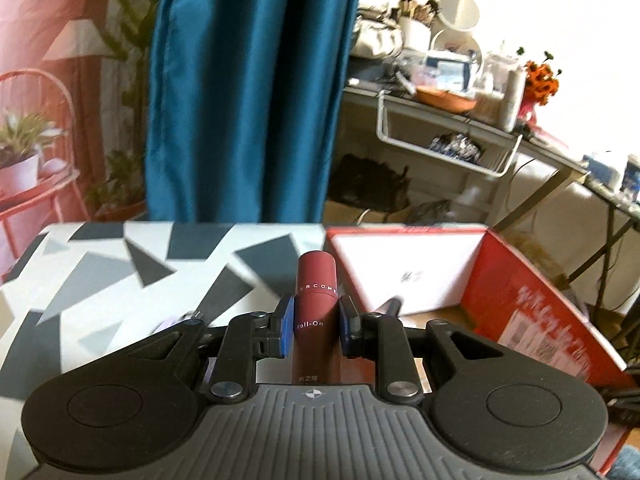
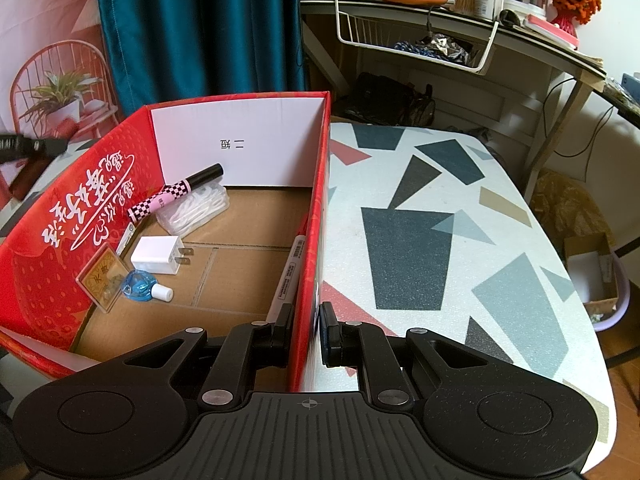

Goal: Organize rigid objects
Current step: 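Carry the red lipstick with the left gripper over the box, then lower the lipstick into the box and open the left gripper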

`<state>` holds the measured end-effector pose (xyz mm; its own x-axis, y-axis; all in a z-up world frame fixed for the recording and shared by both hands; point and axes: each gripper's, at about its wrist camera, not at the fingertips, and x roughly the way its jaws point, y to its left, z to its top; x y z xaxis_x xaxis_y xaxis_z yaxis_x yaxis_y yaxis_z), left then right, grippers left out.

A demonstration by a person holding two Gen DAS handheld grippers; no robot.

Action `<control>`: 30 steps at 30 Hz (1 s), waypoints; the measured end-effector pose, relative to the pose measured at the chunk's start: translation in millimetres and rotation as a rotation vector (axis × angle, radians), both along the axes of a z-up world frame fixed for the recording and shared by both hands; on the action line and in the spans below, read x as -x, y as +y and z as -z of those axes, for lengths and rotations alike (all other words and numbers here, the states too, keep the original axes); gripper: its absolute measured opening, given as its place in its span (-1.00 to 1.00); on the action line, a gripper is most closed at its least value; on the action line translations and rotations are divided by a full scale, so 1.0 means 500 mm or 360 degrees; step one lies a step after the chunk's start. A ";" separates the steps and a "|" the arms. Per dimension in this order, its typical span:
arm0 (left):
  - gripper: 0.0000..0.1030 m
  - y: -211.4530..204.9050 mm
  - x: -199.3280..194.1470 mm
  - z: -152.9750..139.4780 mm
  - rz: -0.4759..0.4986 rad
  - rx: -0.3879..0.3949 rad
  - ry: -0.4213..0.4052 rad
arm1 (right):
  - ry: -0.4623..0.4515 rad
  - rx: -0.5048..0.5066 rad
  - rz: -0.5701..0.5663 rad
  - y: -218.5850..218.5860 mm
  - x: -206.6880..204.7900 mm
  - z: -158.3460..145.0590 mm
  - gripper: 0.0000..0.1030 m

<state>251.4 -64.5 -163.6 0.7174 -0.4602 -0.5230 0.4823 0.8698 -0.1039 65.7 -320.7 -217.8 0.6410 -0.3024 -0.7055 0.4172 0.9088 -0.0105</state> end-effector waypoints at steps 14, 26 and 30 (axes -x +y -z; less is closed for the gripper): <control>-0.53 -0.140 0.014 0.023 0.0399 -0.0242 -0.0059 | 0.0001 0.0000 0.0000 0.000 0.000 0.000 -0.77; -0.53 -0.160 -0.002 0.062 0.0474 -0.0365 0.0021 | 0.0002 0.0001 -0.0001 0.000 0.000 0.000 -0.77; -0.53 -0.162 -0.004 0.066 0.0512 -0.0355 0.0045 | 0.0002 0.0000 -0.0001 0.000 -0.001 0.000 -0.77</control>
<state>253.2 -145.5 -196.5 0.5386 -0.5322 -0.6532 0.7338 0.6773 0.0533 66.0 -320.8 -217.8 0.6404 -0.3024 -0.7060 0.4168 0.9089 -0.0112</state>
